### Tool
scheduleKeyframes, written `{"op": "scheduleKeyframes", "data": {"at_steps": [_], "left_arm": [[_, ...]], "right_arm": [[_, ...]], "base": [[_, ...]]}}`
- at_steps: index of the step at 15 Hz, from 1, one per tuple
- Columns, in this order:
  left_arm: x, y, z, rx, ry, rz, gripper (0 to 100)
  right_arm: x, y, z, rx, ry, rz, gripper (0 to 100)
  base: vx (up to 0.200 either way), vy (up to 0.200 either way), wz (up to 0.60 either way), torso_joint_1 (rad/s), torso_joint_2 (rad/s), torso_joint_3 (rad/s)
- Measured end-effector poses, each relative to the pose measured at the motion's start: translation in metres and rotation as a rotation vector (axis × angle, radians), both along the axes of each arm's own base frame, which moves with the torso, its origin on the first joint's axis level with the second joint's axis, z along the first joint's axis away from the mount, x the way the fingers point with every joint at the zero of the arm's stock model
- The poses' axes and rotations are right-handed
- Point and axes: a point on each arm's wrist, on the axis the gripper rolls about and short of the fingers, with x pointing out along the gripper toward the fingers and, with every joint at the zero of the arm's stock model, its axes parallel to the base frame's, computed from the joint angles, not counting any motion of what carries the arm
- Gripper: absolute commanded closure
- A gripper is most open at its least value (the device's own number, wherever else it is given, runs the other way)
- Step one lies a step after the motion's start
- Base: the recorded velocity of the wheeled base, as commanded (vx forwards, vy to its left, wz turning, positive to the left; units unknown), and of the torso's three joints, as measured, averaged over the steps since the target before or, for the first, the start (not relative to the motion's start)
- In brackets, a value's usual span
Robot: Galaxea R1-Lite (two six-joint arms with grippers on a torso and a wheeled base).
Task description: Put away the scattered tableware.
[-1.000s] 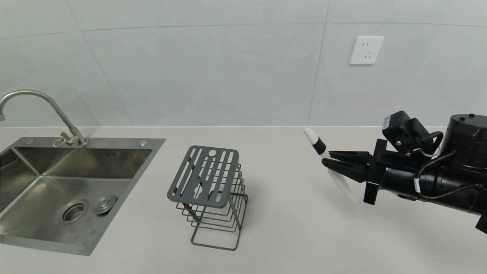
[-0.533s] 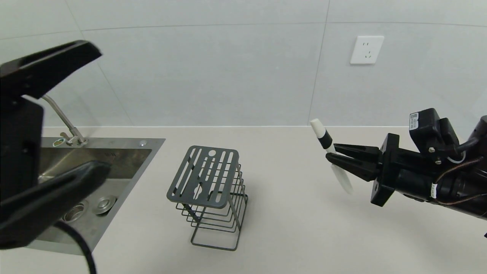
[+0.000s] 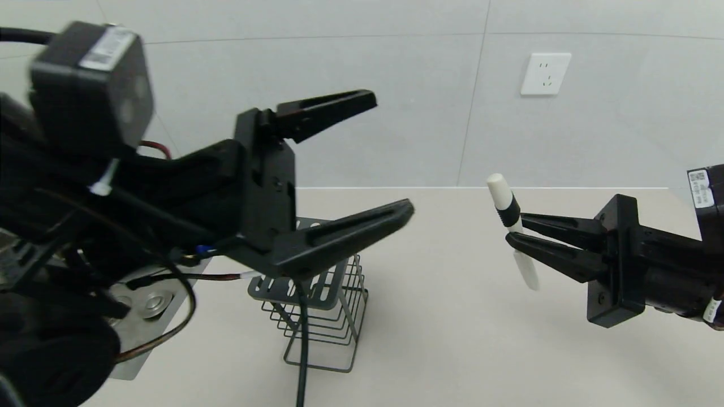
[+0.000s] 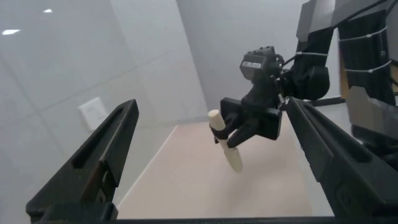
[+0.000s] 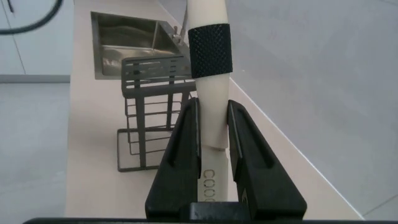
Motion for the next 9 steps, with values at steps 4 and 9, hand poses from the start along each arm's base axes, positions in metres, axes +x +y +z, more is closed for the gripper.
{"op": "scheduleKeyframes", "data": {"at_steps": [4, 9], "left_arm": [[0.015, -0.046, -0.017, 0.011, 0.016, -0.093, 0], [0.021, -0.069, -0.034, 0.034, 0.047, -0.134, 0]], "right_arm": [[-0.011, -0.005, 0.002, 0.014, -0.029, 0.000, 100], [-0.012, -0.007, 0.008, 0.030, -0.057, -0.002, 100]], "base": [[0.000, 0.000, 0.00, 0.000, 0.00, 0.000], [0.000, 0.000, 0.00, 0.000, 0.00, 0.000]]}}
